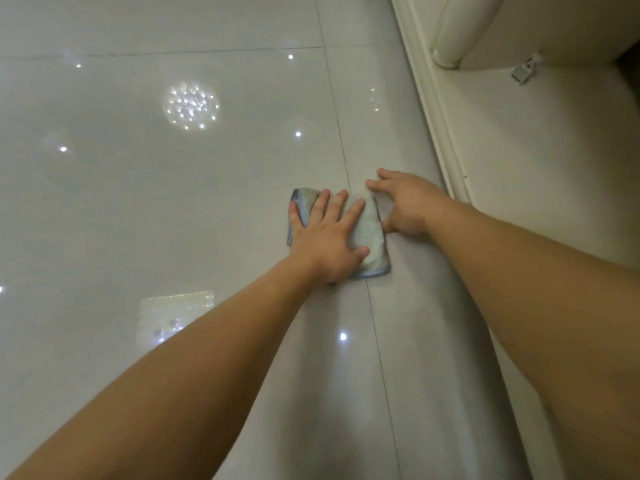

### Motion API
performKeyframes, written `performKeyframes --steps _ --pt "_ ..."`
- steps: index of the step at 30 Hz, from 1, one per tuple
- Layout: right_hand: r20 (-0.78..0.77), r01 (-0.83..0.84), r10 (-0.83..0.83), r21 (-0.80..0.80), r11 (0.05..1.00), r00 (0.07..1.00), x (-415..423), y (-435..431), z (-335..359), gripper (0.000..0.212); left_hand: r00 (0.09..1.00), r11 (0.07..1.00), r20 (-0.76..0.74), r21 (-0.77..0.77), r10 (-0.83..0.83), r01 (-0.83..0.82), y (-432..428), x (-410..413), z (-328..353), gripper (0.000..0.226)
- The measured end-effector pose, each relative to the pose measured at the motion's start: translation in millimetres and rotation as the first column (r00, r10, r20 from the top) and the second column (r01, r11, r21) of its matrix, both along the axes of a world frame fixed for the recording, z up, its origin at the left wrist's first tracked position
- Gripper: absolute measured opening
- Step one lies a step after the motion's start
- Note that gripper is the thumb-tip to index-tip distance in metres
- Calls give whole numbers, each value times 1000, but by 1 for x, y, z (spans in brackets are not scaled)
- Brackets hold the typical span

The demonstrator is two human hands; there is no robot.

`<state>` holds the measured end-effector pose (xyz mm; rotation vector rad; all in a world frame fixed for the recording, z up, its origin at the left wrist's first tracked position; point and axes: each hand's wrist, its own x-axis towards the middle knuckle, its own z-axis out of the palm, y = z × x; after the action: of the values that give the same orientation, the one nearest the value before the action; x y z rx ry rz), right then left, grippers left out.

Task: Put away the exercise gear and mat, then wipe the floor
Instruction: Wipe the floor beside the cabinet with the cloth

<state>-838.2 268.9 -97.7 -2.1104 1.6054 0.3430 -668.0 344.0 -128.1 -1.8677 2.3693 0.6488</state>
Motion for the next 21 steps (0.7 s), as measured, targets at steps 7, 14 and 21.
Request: performKeyframes --steps 7,14,21 --pt "94 -36 49 -140 990 994 -12 27 -2 73 1000 1000 -9 -14 -7 7 54 -10 -2 81" --pt "63 3 6 -150 989 998 -19 49 2 71 1000 1000 -20 -2 -20 20 129 -22 0 80" --pt "111 -27 44 -148 989 993 7 64 6 64 999 999 -25 5 -46 46 153 -18 1 78"
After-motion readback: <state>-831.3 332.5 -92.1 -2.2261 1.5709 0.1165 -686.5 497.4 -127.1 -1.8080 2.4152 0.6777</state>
